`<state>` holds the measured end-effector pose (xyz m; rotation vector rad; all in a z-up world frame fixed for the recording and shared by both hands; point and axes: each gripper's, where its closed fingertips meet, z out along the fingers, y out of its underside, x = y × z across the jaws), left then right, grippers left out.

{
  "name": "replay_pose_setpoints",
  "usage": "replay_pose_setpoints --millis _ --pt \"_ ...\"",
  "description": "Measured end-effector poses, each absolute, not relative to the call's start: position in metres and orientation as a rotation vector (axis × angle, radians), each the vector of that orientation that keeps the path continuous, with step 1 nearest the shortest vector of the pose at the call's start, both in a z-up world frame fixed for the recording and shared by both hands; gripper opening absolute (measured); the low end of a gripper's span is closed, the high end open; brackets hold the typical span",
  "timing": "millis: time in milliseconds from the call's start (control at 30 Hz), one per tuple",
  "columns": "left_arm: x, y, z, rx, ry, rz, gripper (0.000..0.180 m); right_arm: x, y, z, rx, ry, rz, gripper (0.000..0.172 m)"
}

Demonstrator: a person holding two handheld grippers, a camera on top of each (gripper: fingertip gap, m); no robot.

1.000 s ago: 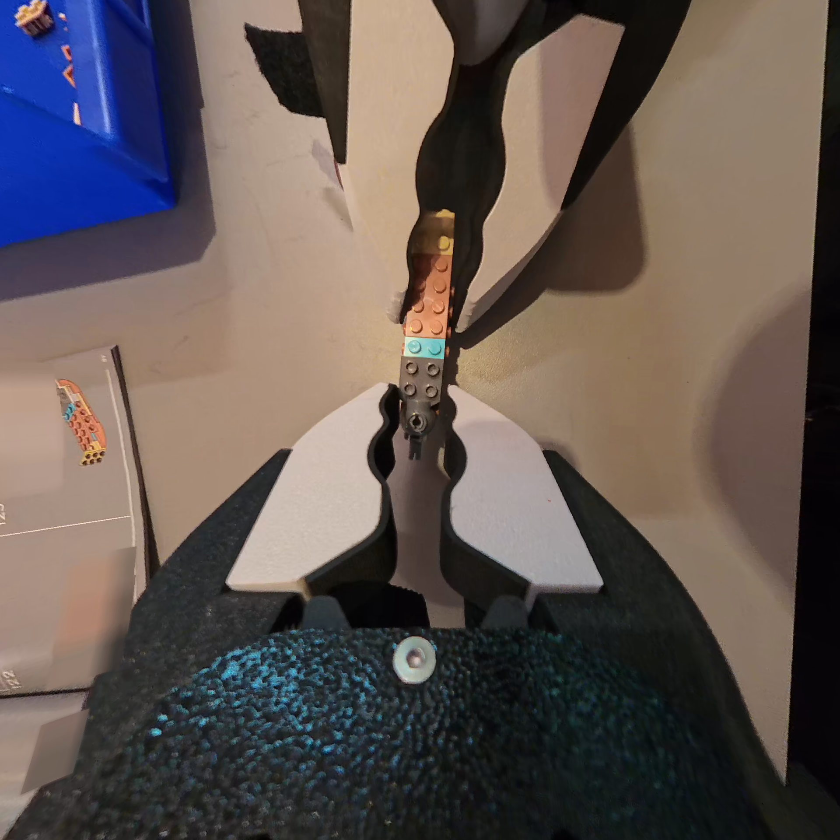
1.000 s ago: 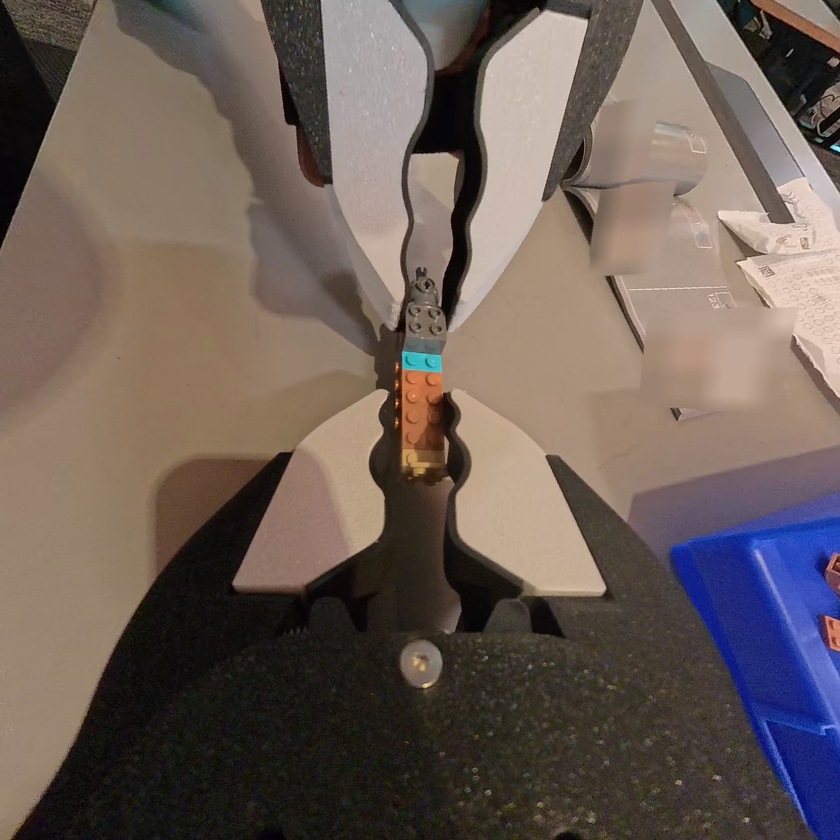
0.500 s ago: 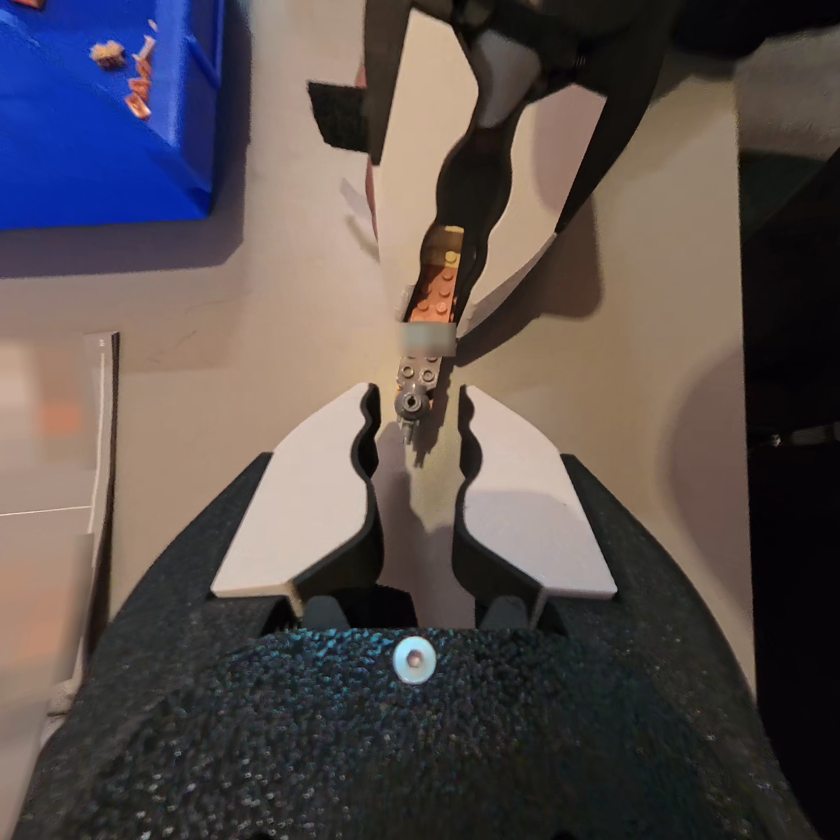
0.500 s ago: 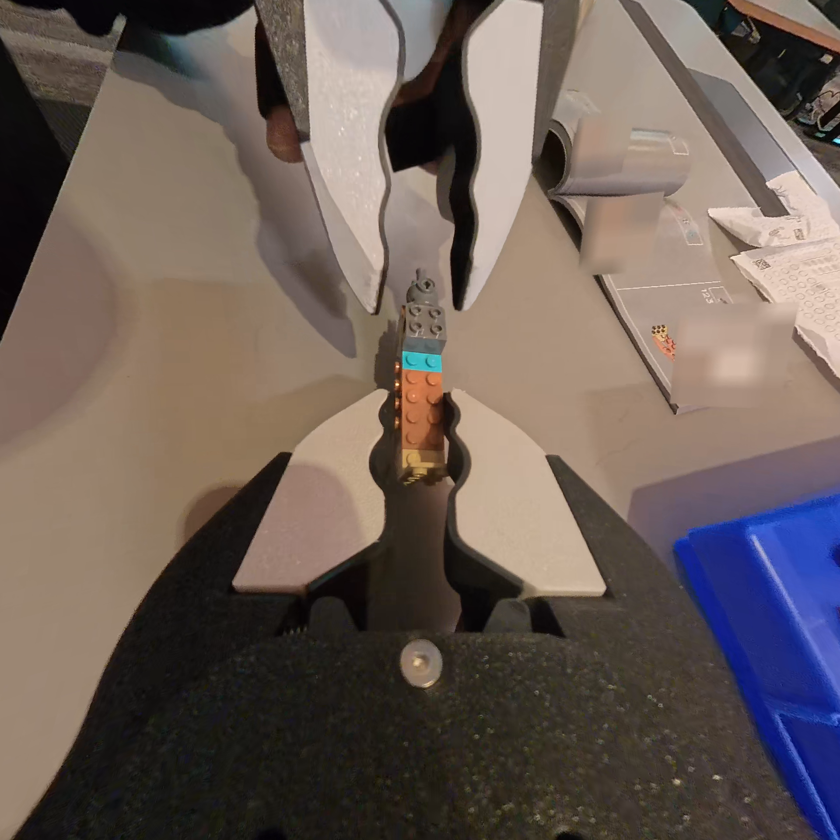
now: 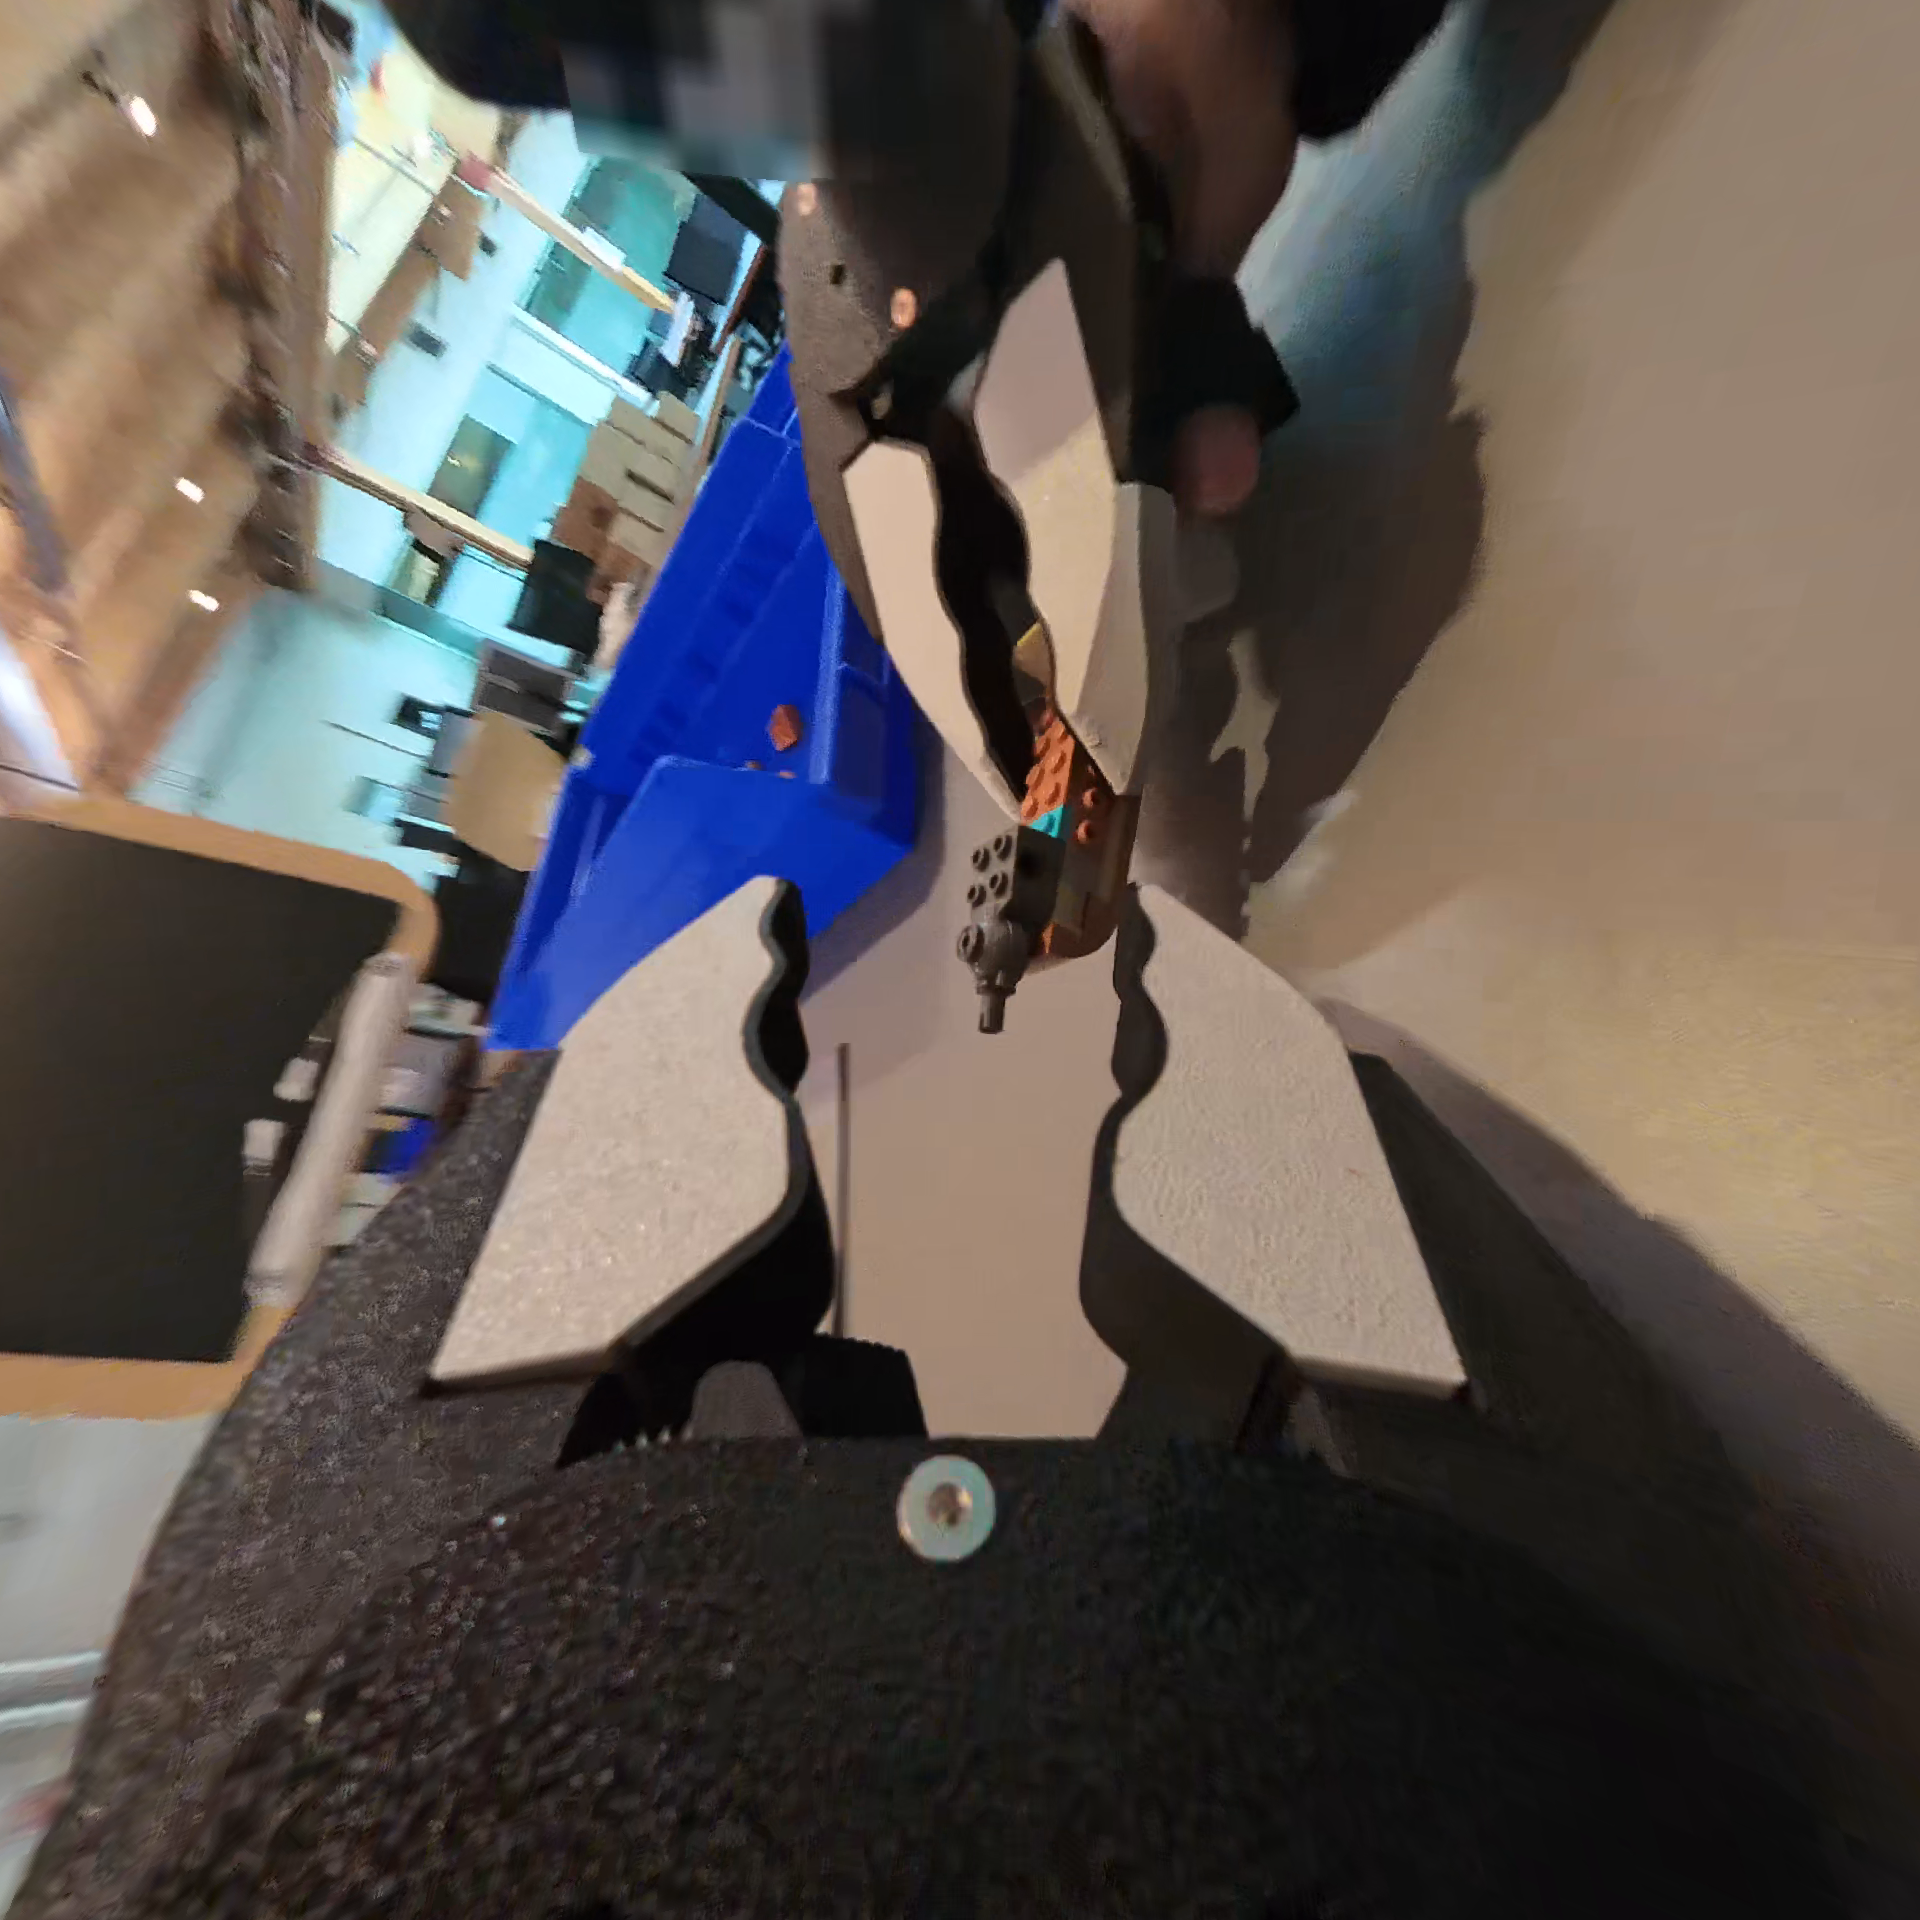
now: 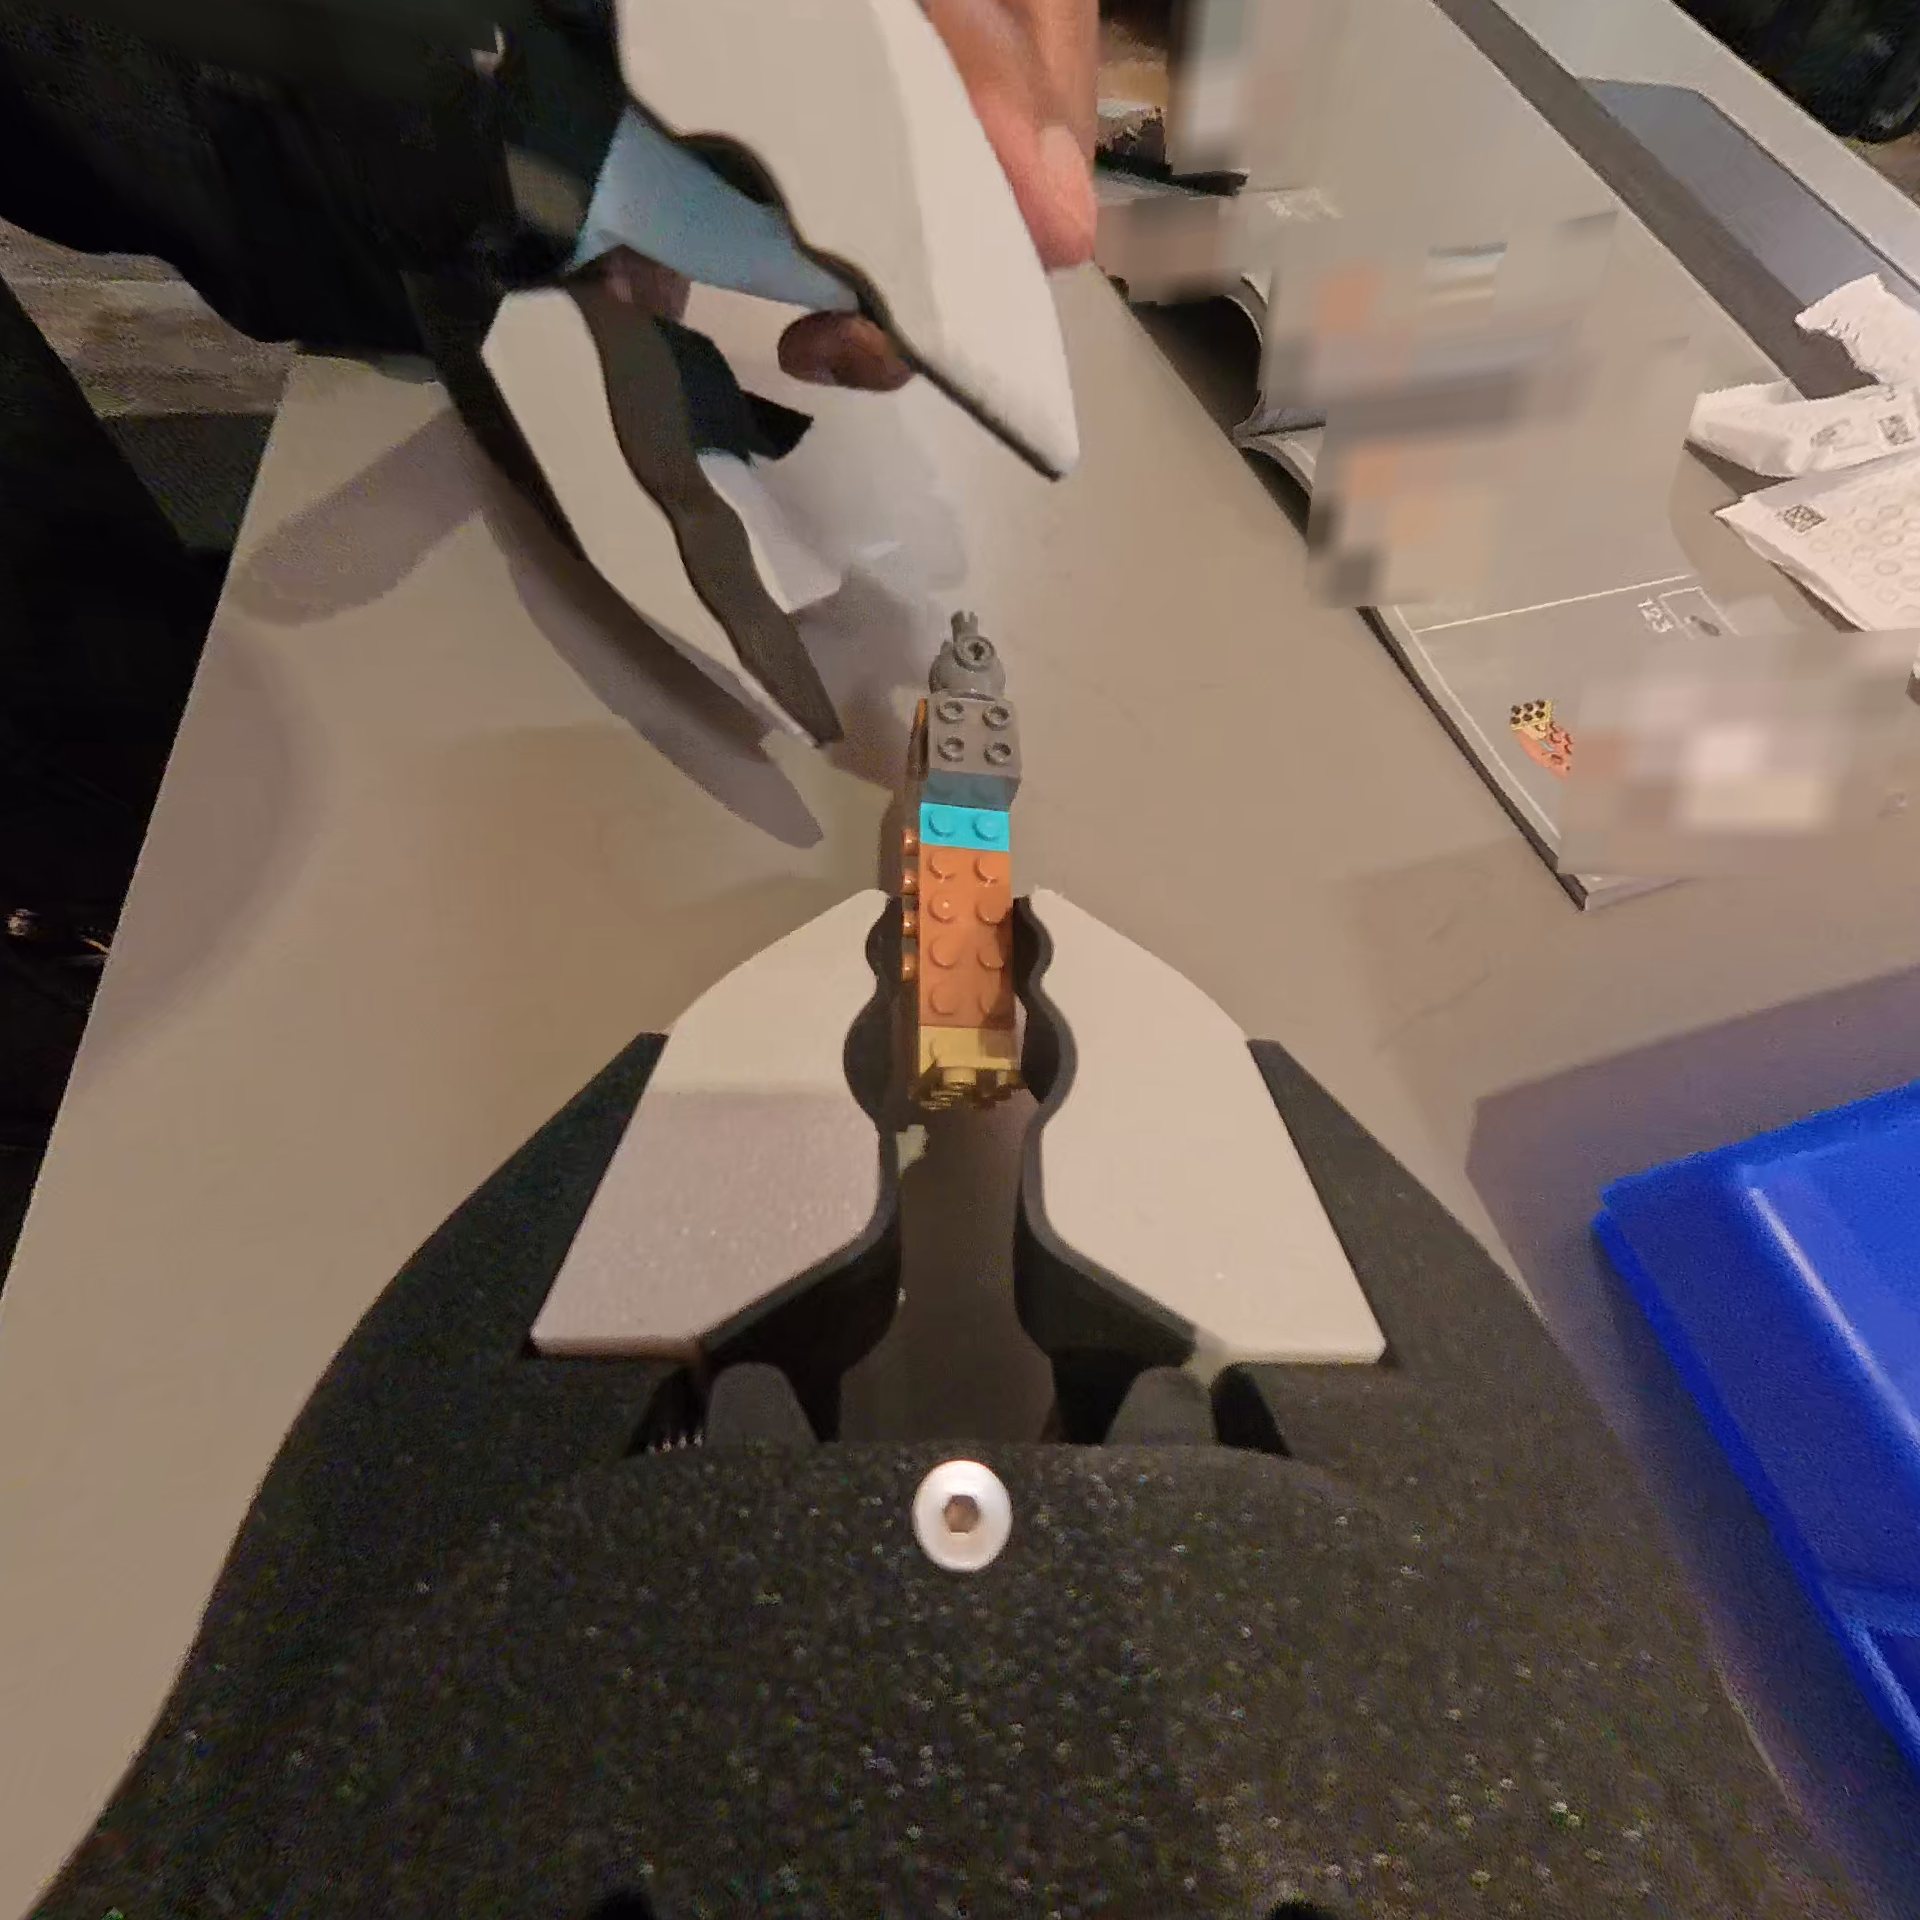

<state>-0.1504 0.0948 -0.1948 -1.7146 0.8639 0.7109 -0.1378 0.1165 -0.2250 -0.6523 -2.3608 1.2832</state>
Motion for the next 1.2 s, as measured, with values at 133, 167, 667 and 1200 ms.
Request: replay_pose_setpoints --millis 133,167,667,1200 --pt "-0.154 0.102 -0.207 -1.708 1.017 0.96 0.063 -0.143 0.12 -0.226 -0.706 -2.364 1.215 0.02" --pt "-0.154 0.103 -0.21 -1.721 1.03 0.975 0.063 -0.144 0.122 -0.226 -0.721 -2.363 1.195 0.02" --pt "-0.177 0.121 -0.214 -1.748 1.069 1.348 0.068 -0.15 0.121 -0.214 -0.831 -2.321 1.145 0.02" --pt "-0.178 0.122 -0.203 -1.73 1.15 1.421 0.032 -0.15 0.112 -0.199 -0.786 -2.266 1.174 0.019"
